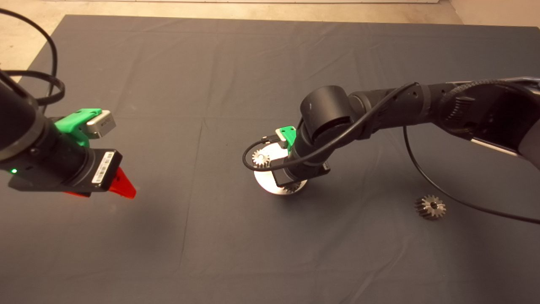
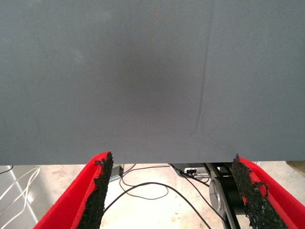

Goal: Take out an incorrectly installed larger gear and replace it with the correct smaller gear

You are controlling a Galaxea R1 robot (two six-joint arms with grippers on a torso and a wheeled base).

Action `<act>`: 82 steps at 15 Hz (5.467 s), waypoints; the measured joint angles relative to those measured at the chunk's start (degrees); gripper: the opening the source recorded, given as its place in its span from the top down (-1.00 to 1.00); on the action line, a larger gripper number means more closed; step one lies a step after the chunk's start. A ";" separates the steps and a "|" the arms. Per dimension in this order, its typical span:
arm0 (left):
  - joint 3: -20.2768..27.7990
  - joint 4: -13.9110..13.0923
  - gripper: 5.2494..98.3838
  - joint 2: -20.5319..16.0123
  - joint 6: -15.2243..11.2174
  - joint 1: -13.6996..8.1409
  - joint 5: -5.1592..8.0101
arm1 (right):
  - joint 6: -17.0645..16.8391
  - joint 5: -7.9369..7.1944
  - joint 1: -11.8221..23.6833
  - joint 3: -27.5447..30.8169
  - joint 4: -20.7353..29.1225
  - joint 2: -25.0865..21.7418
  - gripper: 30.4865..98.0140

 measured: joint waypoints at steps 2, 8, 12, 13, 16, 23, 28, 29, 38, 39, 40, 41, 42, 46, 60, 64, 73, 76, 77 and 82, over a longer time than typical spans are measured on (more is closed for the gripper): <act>0.02 0.04 -0.25 0.15 0.00 -0.01 -0.13 | 0.05 0.20 0.01 0.25 -0.26 -0.09 0.84; 0.02 0.05 -0.25 0.01 0.00 0.00 -0.05 | 0.03 0.39 0.01 0.52 -0.30 -0.34 0.84; 0.02 0.06 -0.25 0.02 0.00 -0.01 -0.05 | 0.03 0.39 0.01 0.52 -0.30 -0.34 0.83; 0.02 0.06 -0.25 0.02 0.00 -0.01 -0.05 | 0.03 0.39 0.01 0.52 -0.32 -0.34 0.83; 0.02 0.11 -0.25 0.00 0.00 0.00 -0.05 | 0.03 0.39 0.01 0.52 -0.33 -0.28 0.82; 0.02 0.24 -0.25 0.00 0.00 -0.01 -0.05 | 0.05 -0.49 0.04 0.17 -0.35 0.51 0.81; 0.02 0.26 -0.25 0.02 0.00 -0.01 -0.02 | 0.05 -0.79 -0.11 -0.25 -0.32 1.62 0.81; 0.02 0.26 -0.25 0.02 0.00 -0.01 -0.02 | 0.03 -0.79 -0.11 -0.25 -0.32 1.66 0.81; 0.02 0.26 -0.25 0.05 -0.02 -0.01 -0.05 | -1.55 -0.77 -0.11 -0.25 -0.30 1.65 0.78; 0.02 0.26 -0.25 0.05 -0.02 -0.01 -0.05 | -1.65 -0.77 -0.11 -0.28 -0.30 1.66 0.78; 0.02 0.26 -0.25 0.05 -0.02 -0.01 -0.05 | -1.85 -0.73 -0.07 -0.48 -0.26 1.71 0.77; 0.02 0.26 -0.25 0.05 -0.02 -0.01 -0.05 | -1.95 -0.71 -0.02 -0.58 -0.24 1.73 0.77; 0.02 0.28 -0.25 0.05 -0.02 -0.01 -0.05 | -1.95 -0.71 -0.02 -0.58 -0.24 1.71 0.77; 0.02 0.26 -0.25 0.00 -0.02 -0.01 -0.02 | -2.05 -0.32 0.00 -0.58 -0.22 1.38 0.75; 0.02 0.26 -0.25 0.00 -0.02 -0.01 -0.05 | -3.01 0.15 0.00 -0.58 -0.21 1.12 0.60; 0.02 0.26 -0.25 0.01 0.00 -0.01 -0.05 | -3.28 0.11 0.54 -0.59 -0.21 1.08 0.60; -0.12 0.28 -0.25 0.00 0.11 -0.01 -0.02 | -3.03 0.12 12.60 0.35 1.32 -2.61 0.15; -0.12 0.28 -0.25 -0.96 0.27 -0.01 -0.07 | -2.96 0.06 18.34 1.16 4.88 -4.29 0.15; -0.11 0.28 -0.25 -1.76 0.68 -0.01 -0.10 | -2.95 0.13 20.76 1.96 6.26 -5.39 0.15; 2.43 0.24 -0.25 -4.35 1.29 -0.01 0.02 | 1.00 0.15 26.00 15.64 9.70 -15.89 0.15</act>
